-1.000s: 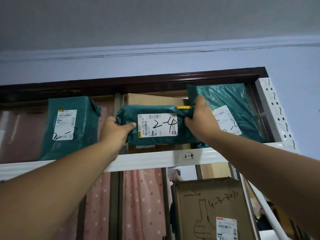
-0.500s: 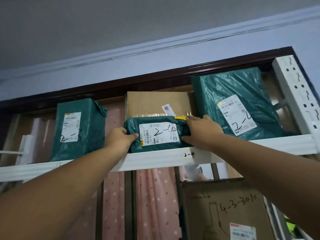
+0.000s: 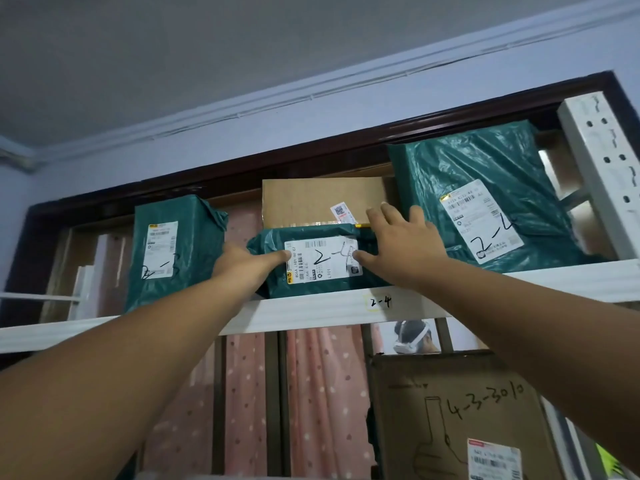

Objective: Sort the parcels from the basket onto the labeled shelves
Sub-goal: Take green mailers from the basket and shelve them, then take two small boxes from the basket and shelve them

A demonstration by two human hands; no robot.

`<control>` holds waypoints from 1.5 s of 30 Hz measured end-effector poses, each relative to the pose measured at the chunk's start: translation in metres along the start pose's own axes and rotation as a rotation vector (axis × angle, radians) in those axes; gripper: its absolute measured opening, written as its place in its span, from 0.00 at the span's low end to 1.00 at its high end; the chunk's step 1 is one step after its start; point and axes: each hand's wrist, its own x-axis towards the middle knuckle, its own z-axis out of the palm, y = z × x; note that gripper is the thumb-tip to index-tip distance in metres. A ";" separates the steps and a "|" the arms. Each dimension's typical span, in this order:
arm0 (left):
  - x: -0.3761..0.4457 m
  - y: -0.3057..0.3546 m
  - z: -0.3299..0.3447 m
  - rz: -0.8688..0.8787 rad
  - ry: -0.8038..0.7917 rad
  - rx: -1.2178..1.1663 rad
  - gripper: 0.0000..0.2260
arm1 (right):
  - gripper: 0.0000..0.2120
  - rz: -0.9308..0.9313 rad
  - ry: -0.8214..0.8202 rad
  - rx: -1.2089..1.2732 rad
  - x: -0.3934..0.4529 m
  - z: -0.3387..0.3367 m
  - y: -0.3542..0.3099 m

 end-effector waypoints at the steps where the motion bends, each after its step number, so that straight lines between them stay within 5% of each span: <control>1: -0.001 0.002 -0.002 0.013 -0.009 0.003 0.37 | 0.40 -0.006 0.009 0.007 0.002 -0.002 -0.003; 12: -0.008 -0.011 -0.089 -0.014 0.069 0.220 0.45 | 0.39 -0.114 0.068 0.180 0.010 -0.029 -0.087; 22: -0.023 -0.086 -0.251 -0.127 0.255 0.530 0.39 | 0.37 -0.317 0.102 0.452 -0.015 -0.050 -0.272; 29: -0.065 -0.167 -0.366 -0.272 0.252 0.680 0.30 | 0.32 -0.460 -0.061 0.608 -0.071 -0.035 -0.428; 34: -0.102 -0.235 -0.443 -0.444 0.235 0.764 0.49 | 0.33 -0.511 -0.236 0.730 -0.132 -0.001 -0.526; 39: -0.175 -0.336 -0.512 -0.657 0.220 0.726 0.45 | 0.35 -0.601 -0.516 0.769 -0.224 0.063 -0.617; 42: -0.241 -0.401 -0.541 -0.834 0.272 0.688 0.24 | 0.35 -0.637 -0.669 0.778 -0.299 0.110 -0.665; 45: -0.313 -0.482 -0.559 -1.031 0.289 0.694 0.31 | 0.38 -0.682 -0.910 0.788 -0.389 0.165 -0.709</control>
